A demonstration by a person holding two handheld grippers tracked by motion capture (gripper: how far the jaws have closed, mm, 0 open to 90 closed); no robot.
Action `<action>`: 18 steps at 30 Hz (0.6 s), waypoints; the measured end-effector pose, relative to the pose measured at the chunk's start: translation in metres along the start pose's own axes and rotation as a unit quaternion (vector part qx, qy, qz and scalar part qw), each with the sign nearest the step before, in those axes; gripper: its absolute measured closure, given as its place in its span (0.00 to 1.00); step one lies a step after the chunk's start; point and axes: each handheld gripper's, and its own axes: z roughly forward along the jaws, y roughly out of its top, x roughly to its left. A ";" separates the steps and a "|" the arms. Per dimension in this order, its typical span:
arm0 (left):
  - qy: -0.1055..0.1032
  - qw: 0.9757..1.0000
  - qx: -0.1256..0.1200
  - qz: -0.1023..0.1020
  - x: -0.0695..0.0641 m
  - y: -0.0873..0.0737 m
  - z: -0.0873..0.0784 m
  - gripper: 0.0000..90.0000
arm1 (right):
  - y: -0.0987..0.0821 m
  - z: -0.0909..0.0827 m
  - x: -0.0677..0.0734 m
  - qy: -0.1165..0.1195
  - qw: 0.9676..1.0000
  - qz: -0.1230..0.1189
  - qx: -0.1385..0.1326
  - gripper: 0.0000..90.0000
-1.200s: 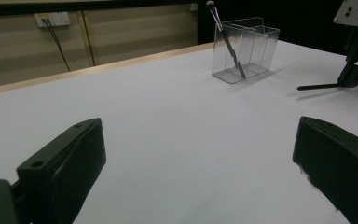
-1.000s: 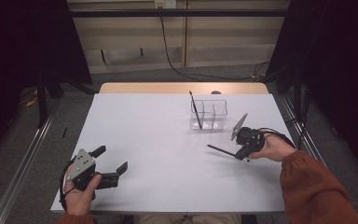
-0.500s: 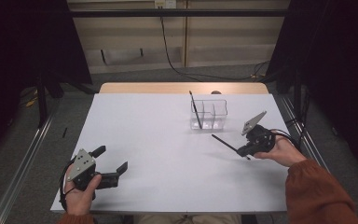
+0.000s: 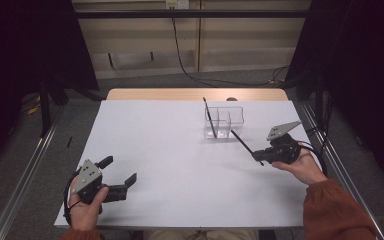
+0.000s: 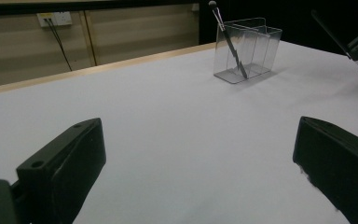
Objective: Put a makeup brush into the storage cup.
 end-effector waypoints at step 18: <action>-0.002 1.000 -0.002 -0.006 0.000 0.000 -0.001 0.03 | -0.008 -0.015 -0.002 -0.032 0.985 0.058 -0.158 0.94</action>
